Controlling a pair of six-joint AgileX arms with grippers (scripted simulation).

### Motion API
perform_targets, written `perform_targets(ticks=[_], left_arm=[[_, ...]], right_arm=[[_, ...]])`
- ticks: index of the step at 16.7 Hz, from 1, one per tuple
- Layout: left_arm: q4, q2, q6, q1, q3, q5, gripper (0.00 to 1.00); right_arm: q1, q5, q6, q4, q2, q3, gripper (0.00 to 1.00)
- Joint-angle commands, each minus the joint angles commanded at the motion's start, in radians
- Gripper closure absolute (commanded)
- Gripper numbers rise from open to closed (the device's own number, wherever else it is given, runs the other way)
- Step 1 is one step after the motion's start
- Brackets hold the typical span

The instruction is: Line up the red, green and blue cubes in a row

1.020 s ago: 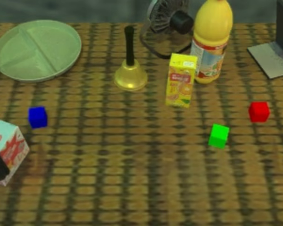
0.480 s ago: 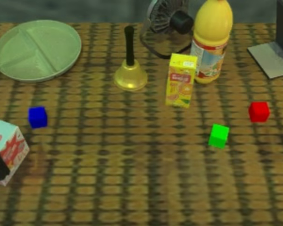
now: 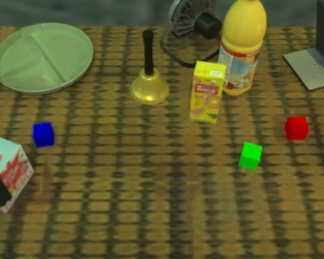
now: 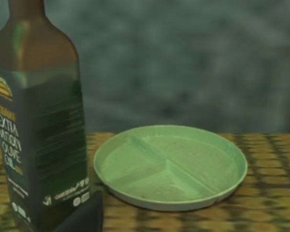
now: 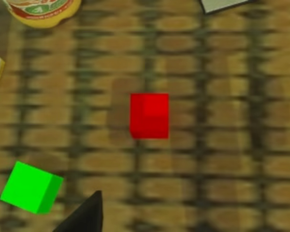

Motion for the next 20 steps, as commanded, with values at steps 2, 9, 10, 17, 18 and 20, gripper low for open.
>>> perform_targets(ticks=[2,9,10,17,18,20], left_arm=[[0.000,0.000,0.000,0.000,0.000,0.000,0.00],[0.000,0.000,0.000,0.000,0.000,0.000,0.00],[0.000,0.000,0.000,0.000,0.000,0.000,0.00],[0.000,0.000,0.000,0.000,0.000,0.000,0.00],[0.000,0.000,0.000,0.000,0.000,0.000,0.00],[0.000,0.000,0.000,0.000,0.000,0.000,0.00]], right_arm=[[0.014,0.001,0.013,-0.113,0.226,0.161,0.00],[0.056,0.002,0.053,-0.413,0.791,0.631,0.00],[0.060,0.002,0.057,-0.439,0.843,0.681,0.00],[0.070,0.001,0.066,-0.499,0.972,0.807,0.00],[0.070,0.001,0.066,-0.499,0.972,0.807,0.00],[0.064,0.001,0.065,-0.493,0.971,0.801,0.00]])
